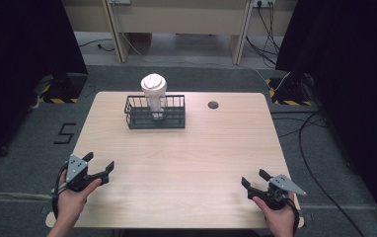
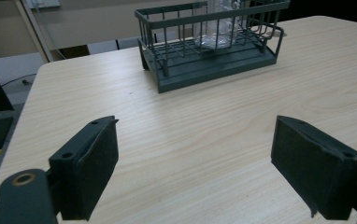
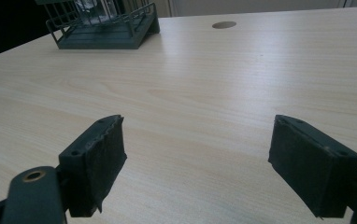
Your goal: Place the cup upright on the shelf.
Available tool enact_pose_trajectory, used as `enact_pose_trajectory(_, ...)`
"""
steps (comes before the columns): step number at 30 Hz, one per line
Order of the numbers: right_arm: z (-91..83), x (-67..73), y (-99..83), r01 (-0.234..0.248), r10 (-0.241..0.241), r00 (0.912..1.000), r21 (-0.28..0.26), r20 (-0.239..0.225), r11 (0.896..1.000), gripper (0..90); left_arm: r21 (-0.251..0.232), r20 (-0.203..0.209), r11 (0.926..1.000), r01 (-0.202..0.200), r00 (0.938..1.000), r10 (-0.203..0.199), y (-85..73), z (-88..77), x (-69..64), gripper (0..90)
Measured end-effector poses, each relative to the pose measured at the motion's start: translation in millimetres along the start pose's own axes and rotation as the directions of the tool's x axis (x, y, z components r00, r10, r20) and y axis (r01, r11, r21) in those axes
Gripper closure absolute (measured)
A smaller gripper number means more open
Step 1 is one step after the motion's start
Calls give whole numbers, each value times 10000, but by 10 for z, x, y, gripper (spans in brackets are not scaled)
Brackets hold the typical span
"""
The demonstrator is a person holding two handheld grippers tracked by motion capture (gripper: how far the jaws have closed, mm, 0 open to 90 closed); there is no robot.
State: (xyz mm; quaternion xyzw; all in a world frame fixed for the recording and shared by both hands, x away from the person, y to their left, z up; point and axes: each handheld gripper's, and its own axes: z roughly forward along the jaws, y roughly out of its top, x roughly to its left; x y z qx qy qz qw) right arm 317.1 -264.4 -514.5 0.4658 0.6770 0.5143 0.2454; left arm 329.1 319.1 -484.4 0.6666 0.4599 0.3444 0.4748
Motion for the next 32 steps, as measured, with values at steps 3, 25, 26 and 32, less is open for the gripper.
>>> enact_pose_trajectory(3, 0, 1, 0, 15, -15, 10000, -4, -6, 10000, 188, -6, -80, 9999, 121, 9999, -121, -40, -39, 31, 146)
enact_pose_trajectory(25, 0, 2, 0, 127, -127, 9999, -21, -1, 9999, 189, 243, -532, 9984, 504, 9974, -491, -337, -106, 64, 146)
enact_pose_trajectory(26, 0, 2, 0, 119, -119, 9999, -26, -5, 9999, 189, 236, -535, 9982, 548, 9971, -534, -345, -105, 59, 146)
enact_pose_trajectory(32, 2, 3, 0, 74, -74, 10000, 0, -41, 10000, 189, 92, -606, 9986, 519, 9968, -513, -327, -120, 39, 146)
